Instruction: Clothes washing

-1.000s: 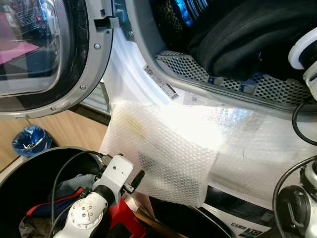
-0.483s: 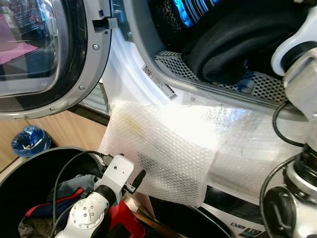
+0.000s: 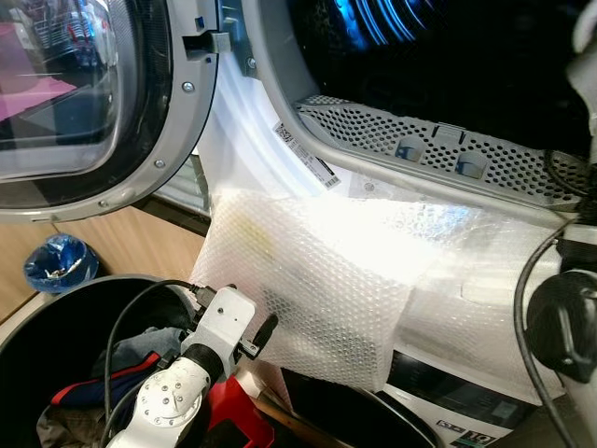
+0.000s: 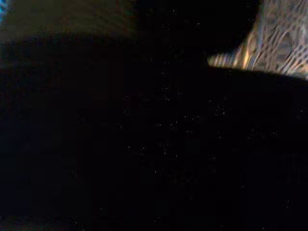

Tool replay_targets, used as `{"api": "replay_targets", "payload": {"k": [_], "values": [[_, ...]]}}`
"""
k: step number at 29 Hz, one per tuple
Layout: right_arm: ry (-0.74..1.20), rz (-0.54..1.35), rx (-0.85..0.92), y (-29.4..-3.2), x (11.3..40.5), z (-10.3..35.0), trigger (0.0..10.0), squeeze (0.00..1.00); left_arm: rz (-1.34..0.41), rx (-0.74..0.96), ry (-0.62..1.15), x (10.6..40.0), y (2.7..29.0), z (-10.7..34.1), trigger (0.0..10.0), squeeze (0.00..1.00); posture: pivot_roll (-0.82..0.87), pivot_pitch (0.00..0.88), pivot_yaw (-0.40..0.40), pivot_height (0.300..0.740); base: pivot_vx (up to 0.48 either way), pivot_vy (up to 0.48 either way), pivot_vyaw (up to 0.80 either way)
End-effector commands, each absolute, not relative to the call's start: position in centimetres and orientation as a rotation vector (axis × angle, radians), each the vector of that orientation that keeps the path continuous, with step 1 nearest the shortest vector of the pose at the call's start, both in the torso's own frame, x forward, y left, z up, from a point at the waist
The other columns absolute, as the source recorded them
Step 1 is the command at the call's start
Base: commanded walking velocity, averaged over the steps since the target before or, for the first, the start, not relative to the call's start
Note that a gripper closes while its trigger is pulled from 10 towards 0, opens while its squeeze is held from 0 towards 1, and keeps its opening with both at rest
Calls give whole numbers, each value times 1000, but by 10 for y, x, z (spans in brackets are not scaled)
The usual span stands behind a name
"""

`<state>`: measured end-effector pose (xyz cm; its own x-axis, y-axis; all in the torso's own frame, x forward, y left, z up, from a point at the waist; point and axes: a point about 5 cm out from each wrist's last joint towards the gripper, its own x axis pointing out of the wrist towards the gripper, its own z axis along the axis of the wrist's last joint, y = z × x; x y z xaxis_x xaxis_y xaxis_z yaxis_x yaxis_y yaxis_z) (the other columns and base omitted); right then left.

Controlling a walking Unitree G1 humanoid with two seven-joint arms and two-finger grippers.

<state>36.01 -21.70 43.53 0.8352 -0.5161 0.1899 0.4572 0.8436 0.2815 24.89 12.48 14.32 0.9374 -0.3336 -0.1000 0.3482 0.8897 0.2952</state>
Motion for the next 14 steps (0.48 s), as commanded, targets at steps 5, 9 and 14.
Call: {"api": "replay_targets", "payload": {"k": [5,9,14], "values": [[-201,-388,164,-193,364,424,10000,0,-368,325,74,246,124,139,10000,0,-166,137,-17,740,0,0,0],[-238,-370,138,-196,351,433,10000,0,-379,325,77,247,123,138,10000,0,-172,137,-16,740,0,0,0],[-233,-351,103,-201,343,432,10000,0,-384,327,79,247,122,138,10000,0,-169,135,-17,740,0,0,0]]}}
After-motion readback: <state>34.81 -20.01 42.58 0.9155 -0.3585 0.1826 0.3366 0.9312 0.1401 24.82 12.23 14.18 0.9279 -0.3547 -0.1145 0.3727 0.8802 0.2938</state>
